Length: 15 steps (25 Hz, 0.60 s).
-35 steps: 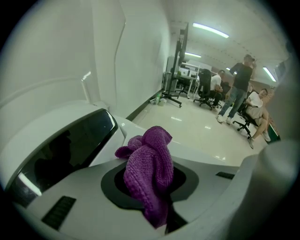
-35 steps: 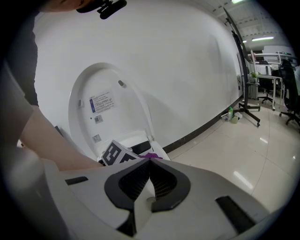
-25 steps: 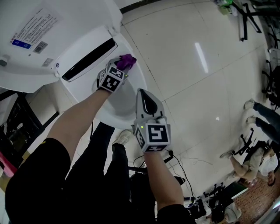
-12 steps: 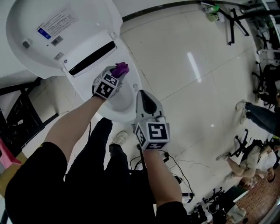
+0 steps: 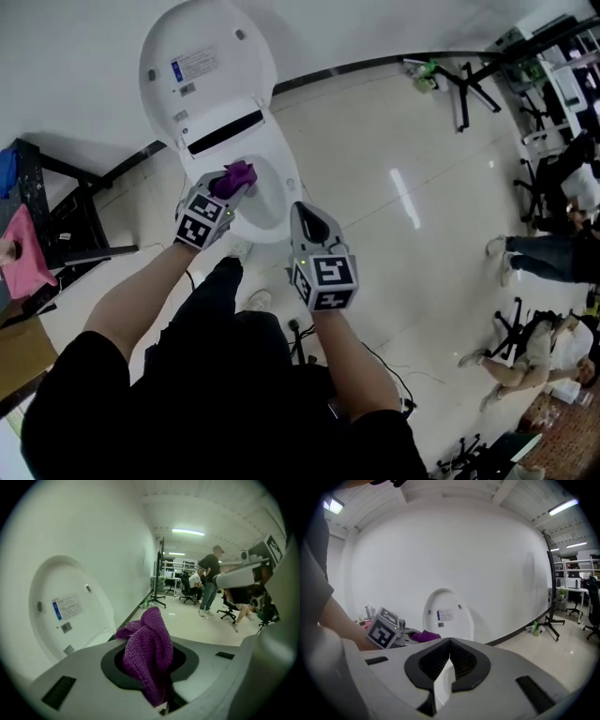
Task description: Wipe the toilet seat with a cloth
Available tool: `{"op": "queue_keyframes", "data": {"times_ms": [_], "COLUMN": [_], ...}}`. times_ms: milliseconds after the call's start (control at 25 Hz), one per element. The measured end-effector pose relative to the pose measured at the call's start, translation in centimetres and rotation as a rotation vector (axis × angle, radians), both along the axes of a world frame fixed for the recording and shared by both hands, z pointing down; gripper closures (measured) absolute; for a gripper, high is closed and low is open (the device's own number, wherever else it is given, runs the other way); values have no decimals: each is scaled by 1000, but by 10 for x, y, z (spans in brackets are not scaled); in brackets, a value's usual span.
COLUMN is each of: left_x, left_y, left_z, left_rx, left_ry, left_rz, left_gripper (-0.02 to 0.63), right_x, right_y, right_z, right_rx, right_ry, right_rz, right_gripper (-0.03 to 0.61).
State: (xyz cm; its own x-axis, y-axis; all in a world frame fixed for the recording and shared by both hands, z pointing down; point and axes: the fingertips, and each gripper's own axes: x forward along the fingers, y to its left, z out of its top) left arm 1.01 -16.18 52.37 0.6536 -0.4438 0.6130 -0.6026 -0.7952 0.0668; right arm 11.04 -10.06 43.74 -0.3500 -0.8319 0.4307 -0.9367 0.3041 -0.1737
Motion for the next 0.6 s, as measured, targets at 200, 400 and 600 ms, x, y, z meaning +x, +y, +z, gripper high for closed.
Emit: {"op": "queue_keyframes", "data": {"times_ms": [200, 400, 600], "left_x": [-29, -55, -90], "left_y": [70, 124, 145], "left_z": [-94, -152, -184], "left_rx": [90, 123, 180], "left_ry": [81, 140, 153], "left_rz": [-43, -58, -70], "left_gripper": [525, 525, 525], "right_x": [-20, -43, -64], "right_y": [63, 97, 116], "right_z": [-53, -96, -111], "right_rx": [40, 105, 138], "right_ry": [9, 17, 27], "right_rz": [-59, -97, -108], "right_gripper": [561, 561, 561]}}
